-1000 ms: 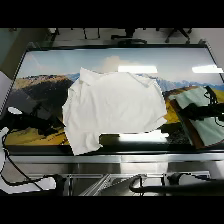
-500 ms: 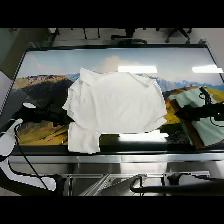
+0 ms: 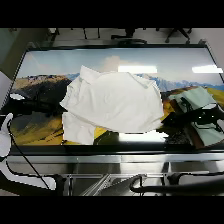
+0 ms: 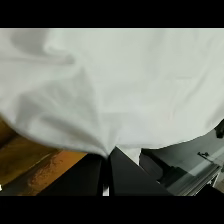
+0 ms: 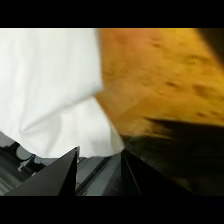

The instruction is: Fold the shirts.

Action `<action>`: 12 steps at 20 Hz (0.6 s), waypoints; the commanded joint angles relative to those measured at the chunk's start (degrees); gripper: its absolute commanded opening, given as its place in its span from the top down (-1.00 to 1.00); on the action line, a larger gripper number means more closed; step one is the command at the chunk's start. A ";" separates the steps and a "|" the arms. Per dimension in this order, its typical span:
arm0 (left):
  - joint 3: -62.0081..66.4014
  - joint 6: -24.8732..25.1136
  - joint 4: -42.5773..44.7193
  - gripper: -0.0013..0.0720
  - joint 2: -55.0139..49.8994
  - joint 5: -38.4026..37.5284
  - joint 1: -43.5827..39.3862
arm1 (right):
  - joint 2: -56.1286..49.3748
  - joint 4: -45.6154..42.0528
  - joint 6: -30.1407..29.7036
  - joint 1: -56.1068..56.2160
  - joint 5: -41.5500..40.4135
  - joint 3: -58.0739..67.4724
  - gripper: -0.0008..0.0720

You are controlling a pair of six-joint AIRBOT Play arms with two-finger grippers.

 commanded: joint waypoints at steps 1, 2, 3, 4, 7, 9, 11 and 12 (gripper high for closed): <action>0.46 0.17 -0.04 0.92 0.11 -0.70 0.20 | -3.78 1.09 -1.14 4.61 -3.65 -0.66 0.09; 0.46 0.17 -0.04 0.92 0.11 -0.96 0.20 | -3.96 1.55 -1.14 5.31 -4.66 -0.66 0.10; 0.46 0.17 -0.07 0.92 0.11 -1.25 0.20 | -3.96 2.19 -1.16 5.66 -5.11 -0.66 0.12; 0.46 0.17 -0.07 0.92 0.11 -1.70 0.20 | -3.93 3.19 -1.33 5.64 -4.81 -0.66 0.38; 0.46 0.46 -1.22 0.92 0.59 -3.50 0.17 | -1.62 7.72 -3.30 5.55 -1.99 -0.15 0.92; 0.57 2.67 -5.81 0.92 3.41 -5.14 0.22 | 3.89 10.36 -3.28 5.46 0.13 3.08 0.92; 3.15 4.09 -12.02 0.92 8.63 -8.00 0.74 | 12.24 13.11 -3.06 5.46 1.99 9.94 0.92; 5.92 4.22 -15.78 0.92 11.98 -10.32 1.20 | 16.83 14.43 -3.06 5.20 2.01 14.82 0.92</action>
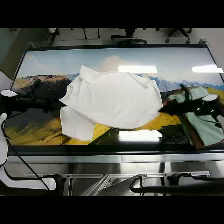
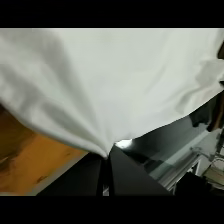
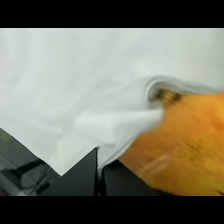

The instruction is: Fold the shirts.

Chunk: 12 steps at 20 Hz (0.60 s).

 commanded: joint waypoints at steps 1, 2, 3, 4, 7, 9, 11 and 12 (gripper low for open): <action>6.97 1.79 -13.14 0.92 9.57 -6.82 1.22 | 13.51 6.99 -0.15 -0.70 2.36 13.11 0.93; 10.71 1.77 -18.36 0.92 13.16 -8.83 2.03 | 17.55 7.96 -0.15 -1.42 0.76 18.58 0.93; 14.93 1.79 -24.76 0.92 16.96 -9.77 3.06 | 21.00 8.46 -0.15 -2.12 -1.16 23.71 0.93; 19.23 1.79 -30.91 0.92 20.65 -8.90 4.26 | 24.06 8.57 -0.17 -2.75 -3.91 27.91 0.93; 33.20 0.22 -38.47 0.92 28.65 -3.15 8.68 | 31.23 7.98 -0.22 -3.69 -11.67 37.33 0.93; 42.10 -3.43 -36.39 0.92 31.91 -0.44 13.75 | 33.75 5.01 -0.17 -3.67 -14.03 42.29 0.93; 47.93 -5.92 -35.98 0.92 34.01 0.17 21.70 | 34.16 2.95 -0.15 -3.67 -14.56 45.72 0.93; 49.07 -7.02 -34.51 0.92 34.93 0.59 26.03 | 33.99 2.51 -0.15 -3.67 -14.58 46.42 0.93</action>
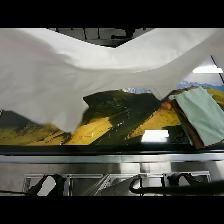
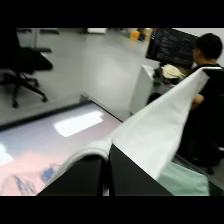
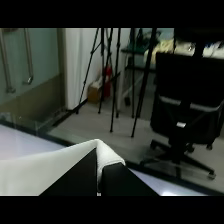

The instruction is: Fold the shirts.

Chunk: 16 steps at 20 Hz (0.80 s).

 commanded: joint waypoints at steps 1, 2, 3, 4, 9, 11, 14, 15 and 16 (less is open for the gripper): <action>7.76 -4.85 1.01 0.92 4.52 3.02 12.63 | 1.70 -2.58 0.48 -0.17 -2.97 5.20 0.93; 6.38 -4.98 1.07 0.92 5.09 2.99 15.23 | 1.07 -2.58 1.20 -0.17 -2.56 5.16 0.93; 3.76 -4.90 1.33 0.92 5.73 2.91 16.33 | -0.11 -2.58 1.86 -0.17 -1.16 5.09 0.93; 0.17 -4.37 2.54 0.92 5.90 1.79 16.06 | -1.99 -2.54 3.28 -0.17 1.09 5.03 0.93; -14.45 -0.96 21.46 0.92 -2.89 -0.37 -6.45 | -17.07 6.75 3.50 1.75 12.02 -3.45 0.93; -19.37 0.09 34.05 0.92 -10.21 1.92 -17.99 | -23.50 5.79 1.77 5.18 10.45 -10.03 0.93; -24.04 -1.95 50.49 0.92 -21.81 9.75 -26.27 | -34.03 1.60 1.11 7.48 4.31 -15.89 0.93; -24.09 -3.37 53.53 0.92 -26.47 12.00 -27.04 | -38.05 1.57 1.14 7.45 2.80 -15.98 0.93; -22.91 -3.80 53.83 0.92 -30.69 12.68 -26.95 | -41.35 2.19 1.16 7.43 0.85 -15.96 0.93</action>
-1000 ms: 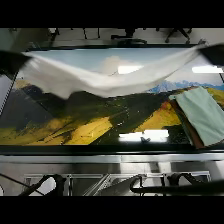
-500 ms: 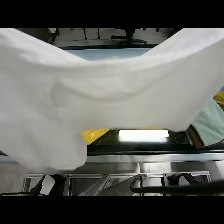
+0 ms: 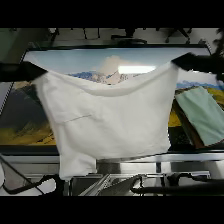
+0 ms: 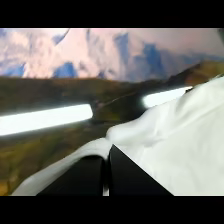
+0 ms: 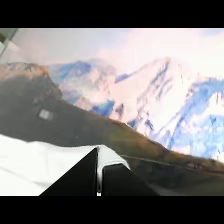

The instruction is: Fold the shirts.

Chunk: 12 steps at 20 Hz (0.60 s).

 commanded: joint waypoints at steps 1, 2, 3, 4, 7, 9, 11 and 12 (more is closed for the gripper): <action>0.94 -3.04 11.91 0.92 -15.37 5.40 -4.57 | -12.48 0.70 -0.52 1.16 -6.49 -2.84 0.93; 3.89 -3.69 10.56 0.92 -19.56 4.98 -4.48 | -15.19 2.36 -0.52 1.16 -8.20 -2.67 0.93; 7.56 -4.33 9.33 0.92 -23.78 4.22 -4.48 | -17.42 3.10 -0.55 1.16 -9.31 -2.10 0.93; 11.17 -5.51 8.92 0.92 -27.21 3.61 -4.50 | -19.56 3.15 -0.55 1.14 -9.60 -1.07 0.93; 21.00 -8.04 8.11 0.92 -34.62 2.80 -4.55 | -22.69 2.73 -0.55 0.98 -9.57 1.29 0.93; 25.66 -9.62 8.17 0.92 -37.73 1.14 -4.22 | -22.75 0.02 -0.46 1.07 -9.05 1.29 0.93; 26.03 -9.68 8.68 0.92 -39.04 0.96 -4.17 | -22.75 -3.89 0.85 1.18 -7.02 1.14 0.93; 24.65 -9.68 9.73 0.92 -39.04 1.77 -4.11 | -22.75 -6.16 1.29 1.25 -6.03 1.05 0.93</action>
